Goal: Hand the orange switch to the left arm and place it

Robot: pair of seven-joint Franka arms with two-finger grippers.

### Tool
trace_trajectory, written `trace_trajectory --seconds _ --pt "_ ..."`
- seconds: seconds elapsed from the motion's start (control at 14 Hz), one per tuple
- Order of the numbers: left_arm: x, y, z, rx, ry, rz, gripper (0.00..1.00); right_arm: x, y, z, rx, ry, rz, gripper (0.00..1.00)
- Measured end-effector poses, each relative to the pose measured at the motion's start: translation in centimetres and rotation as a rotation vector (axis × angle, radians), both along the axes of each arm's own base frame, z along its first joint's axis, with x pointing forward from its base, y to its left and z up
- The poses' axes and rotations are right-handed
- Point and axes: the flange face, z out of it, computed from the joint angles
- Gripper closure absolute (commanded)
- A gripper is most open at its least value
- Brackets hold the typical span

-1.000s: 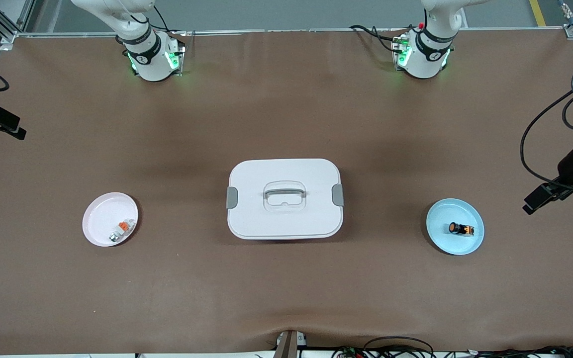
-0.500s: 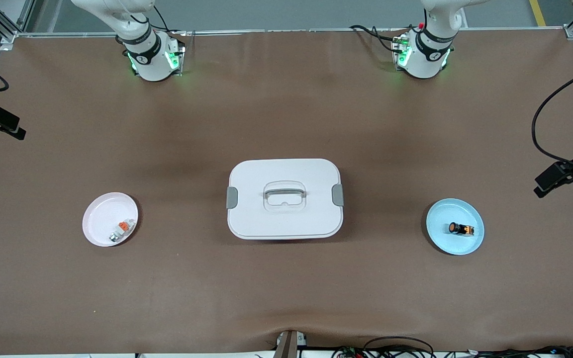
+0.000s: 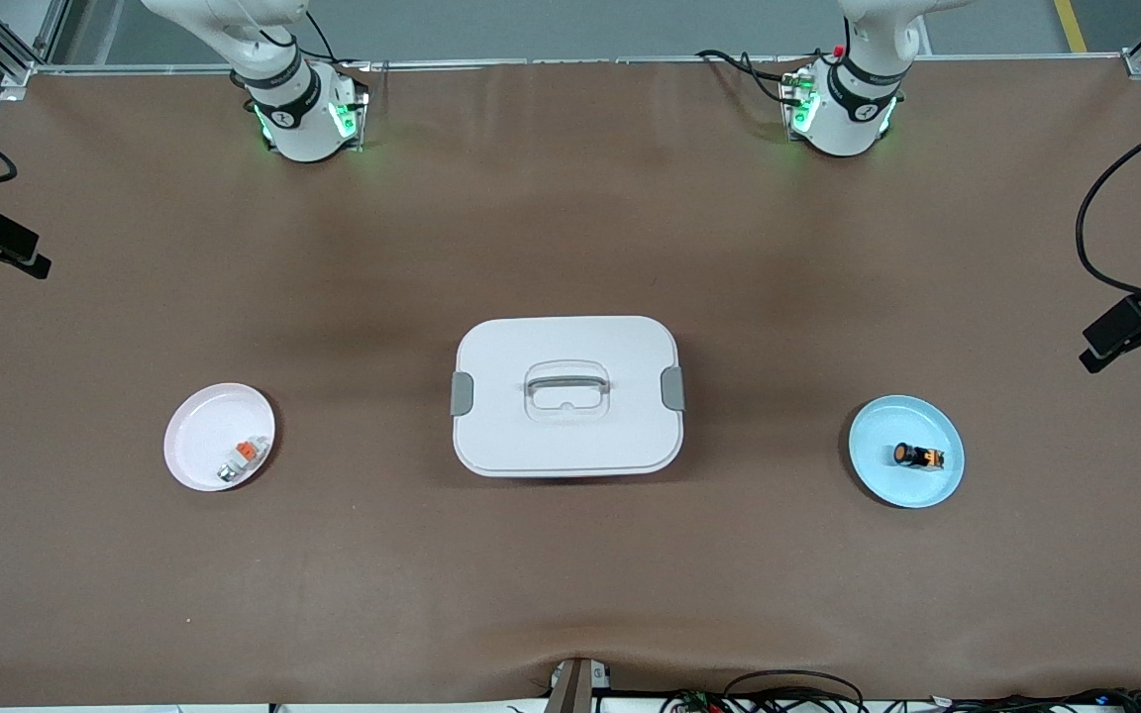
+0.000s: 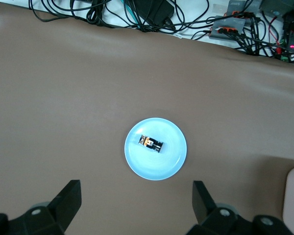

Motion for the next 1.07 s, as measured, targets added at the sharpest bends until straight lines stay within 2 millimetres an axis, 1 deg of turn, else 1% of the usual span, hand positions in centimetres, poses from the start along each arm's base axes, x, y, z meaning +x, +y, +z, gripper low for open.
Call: trace_trajectory --seconds 0.21,0.36,0.5,0.71,1.07 --pt "-0.7 -0.2 1.1 0.001 -0.008 0.001 0.00 0.0 0.0 0.0 0.001 0.000 -0.009 0.00" --pt "-0.7 -0.3 1.1 0.000 -0.007 -0.003 0.00 0.0 0.0 0.0 0.001 0.000 -0.010 0.00" --pt "-0.7 -1.0 1.1 0.000 -0.007 -0.015 0.00 0.0 0.1 0.0 0.001 0.000 -0.010 0.00" --pt "-0.7 -1.4 1.0 0.002 -0.006 -0.021 0.00 0.0 0.1 0.0 0.001 0.000 -0.010 0.00" --pt "-0.7 -0.8 1.0 0.004 -0.005 -0.010 0.00 0.0 0.1 0.0 0.002 0.000 -0.010 0.00"
